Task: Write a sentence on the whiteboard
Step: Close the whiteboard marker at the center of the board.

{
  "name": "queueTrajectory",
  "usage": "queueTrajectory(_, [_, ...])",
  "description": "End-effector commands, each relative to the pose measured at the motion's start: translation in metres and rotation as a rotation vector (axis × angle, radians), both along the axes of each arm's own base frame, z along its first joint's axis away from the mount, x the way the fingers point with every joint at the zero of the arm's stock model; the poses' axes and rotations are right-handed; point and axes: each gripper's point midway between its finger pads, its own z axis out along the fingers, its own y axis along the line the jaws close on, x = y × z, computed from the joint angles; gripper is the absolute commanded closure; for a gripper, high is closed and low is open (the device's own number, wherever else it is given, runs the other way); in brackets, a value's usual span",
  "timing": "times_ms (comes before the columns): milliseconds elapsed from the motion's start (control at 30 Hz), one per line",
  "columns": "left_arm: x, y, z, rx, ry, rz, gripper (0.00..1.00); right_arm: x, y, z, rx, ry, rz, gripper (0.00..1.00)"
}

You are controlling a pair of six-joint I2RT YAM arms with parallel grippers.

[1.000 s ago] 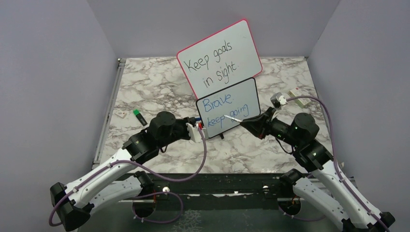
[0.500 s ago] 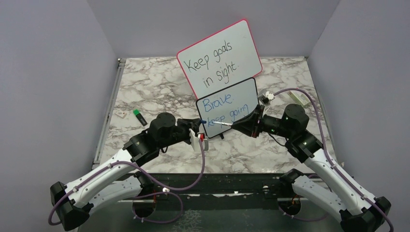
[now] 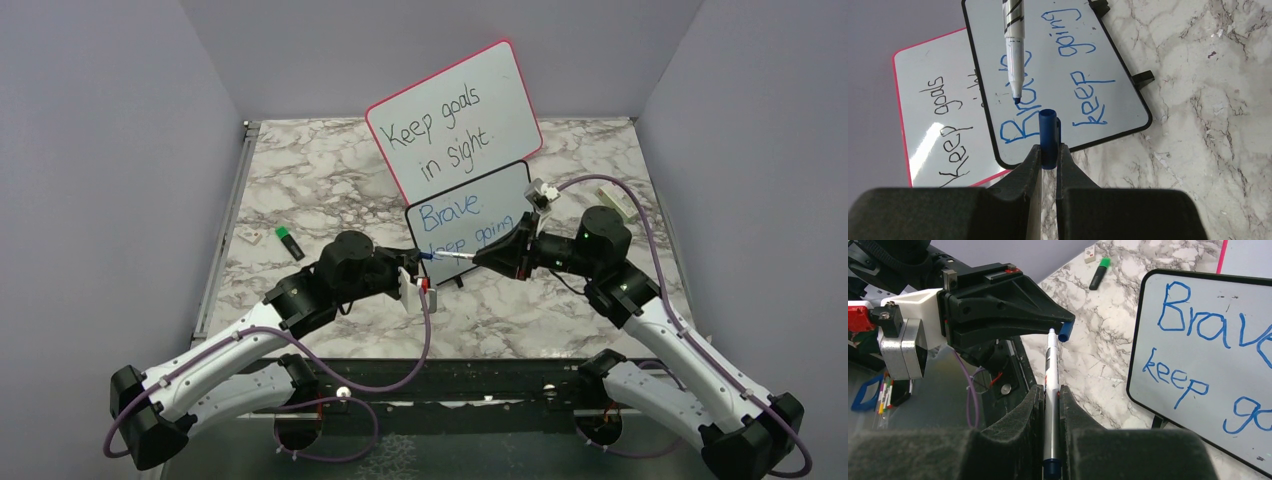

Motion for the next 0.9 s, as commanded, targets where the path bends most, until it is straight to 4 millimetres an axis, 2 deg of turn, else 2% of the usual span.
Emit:
queueTrajectory(0, [-0.002, -0.006, 0.018, -0.029, -0.024, -0.031, 1.0, -0.002, 0.001, 0.009, 0.002, -0.021, 0.026, 0.99])
queueTrajectory(300, [-0.002, -0.006, 0.019, -0.03, -0.02, -0.025, 1.0, 0.002, 0.003, -0.006, -0.039, 0.029, 0.03, 0.99])
queueTrajectory(867, [-0.005, -0.007, 0.017, -0.009, 0.002, -0.038, 1.0, 0.005, 0.003, -0.002, -0.032, 0.023, 0.016, 0.99])
